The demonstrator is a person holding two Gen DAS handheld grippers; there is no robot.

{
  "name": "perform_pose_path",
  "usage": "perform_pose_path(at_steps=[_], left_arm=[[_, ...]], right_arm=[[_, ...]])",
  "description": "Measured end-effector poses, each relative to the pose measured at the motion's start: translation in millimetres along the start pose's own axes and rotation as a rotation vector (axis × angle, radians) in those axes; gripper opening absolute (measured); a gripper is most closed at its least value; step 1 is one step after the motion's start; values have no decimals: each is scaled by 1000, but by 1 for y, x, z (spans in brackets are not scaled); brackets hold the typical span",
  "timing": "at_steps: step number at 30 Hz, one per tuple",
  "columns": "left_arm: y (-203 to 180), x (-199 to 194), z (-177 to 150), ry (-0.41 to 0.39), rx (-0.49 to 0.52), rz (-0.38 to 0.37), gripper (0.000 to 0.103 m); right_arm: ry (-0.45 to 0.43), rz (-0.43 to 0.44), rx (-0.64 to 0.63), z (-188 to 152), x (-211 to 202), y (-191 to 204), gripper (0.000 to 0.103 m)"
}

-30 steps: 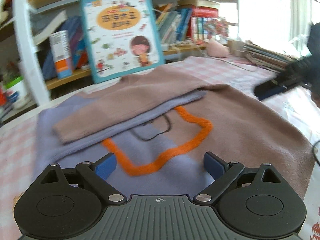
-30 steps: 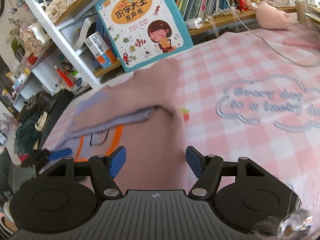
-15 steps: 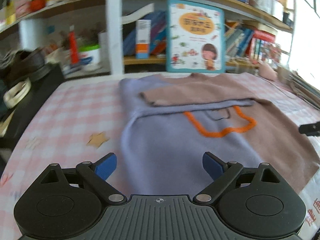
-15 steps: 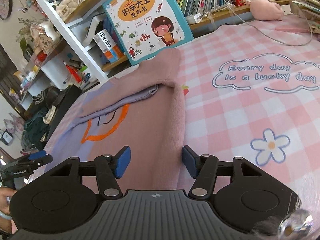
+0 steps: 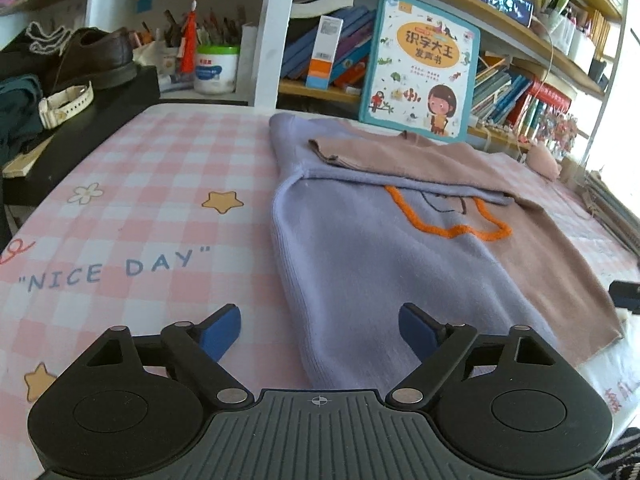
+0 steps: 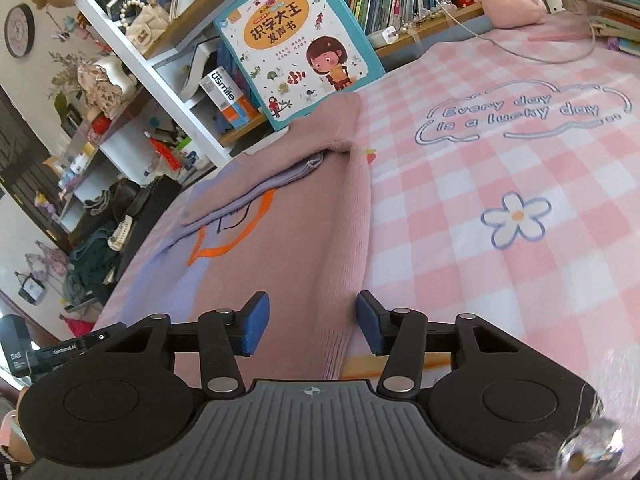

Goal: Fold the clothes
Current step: 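Grasp the pink sweater side with the right gripper while the left gripper grasps the lavender side, then lift both side edges with both grippers and fold them toward each other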

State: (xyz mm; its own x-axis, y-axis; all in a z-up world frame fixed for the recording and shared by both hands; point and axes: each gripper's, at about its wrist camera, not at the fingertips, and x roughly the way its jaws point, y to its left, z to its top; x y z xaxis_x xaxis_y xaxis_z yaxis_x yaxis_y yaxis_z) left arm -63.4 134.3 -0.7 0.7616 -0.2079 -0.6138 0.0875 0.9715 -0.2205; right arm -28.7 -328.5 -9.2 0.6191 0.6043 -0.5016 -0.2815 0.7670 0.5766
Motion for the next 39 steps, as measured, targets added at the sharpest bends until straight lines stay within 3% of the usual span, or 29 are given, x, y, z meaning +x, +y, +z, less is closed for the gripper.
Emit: perform_pose_path(at_steps=[3,5,7,12,13,19,21,25,28,33,35,39], left_arm=[[3,-5,-3,-10,-62,-51,76],[5,-8,-5,-16,-100,-68,56],[9,-8,-8,-22,-149,-91,41],[19,-2,-11,-39,-240,-167,22],[19,-2,-10,-44,-247,-179,15],[7,-9,-3,-55,-220,-235,13],[6,-8,-4,-26,-203,-226,20],[13,-9,-12,17,-234,-229,47],[17,-10,-16,26,-241,-240,48],[18,-8,-16,15,-232,-253,43],[19,-4,-16,13,-237,-249,24],[21,-3,-17,19,-228,-236,8]], right_arm=[[-1,14,17,-7,-5,-1,37],[-2,22,29,-11,-7,-1,32],[-7,22,29,-13,-6,-2,27],[-8,43,50,-14,1,-7,11],[-7,49,58,-13,4,-8,10],[-49,114,41,-6,4,6,10],[-53,128,32,-4,4,10,10],[-21,100,45,-4,6,5,13],[-6,84,64,-6,7,-1,15],[4,77,106,-9,10,-11,16],[5,85,110,-9,11,-13,14],[5,79,93,-11,9,-14,8]])
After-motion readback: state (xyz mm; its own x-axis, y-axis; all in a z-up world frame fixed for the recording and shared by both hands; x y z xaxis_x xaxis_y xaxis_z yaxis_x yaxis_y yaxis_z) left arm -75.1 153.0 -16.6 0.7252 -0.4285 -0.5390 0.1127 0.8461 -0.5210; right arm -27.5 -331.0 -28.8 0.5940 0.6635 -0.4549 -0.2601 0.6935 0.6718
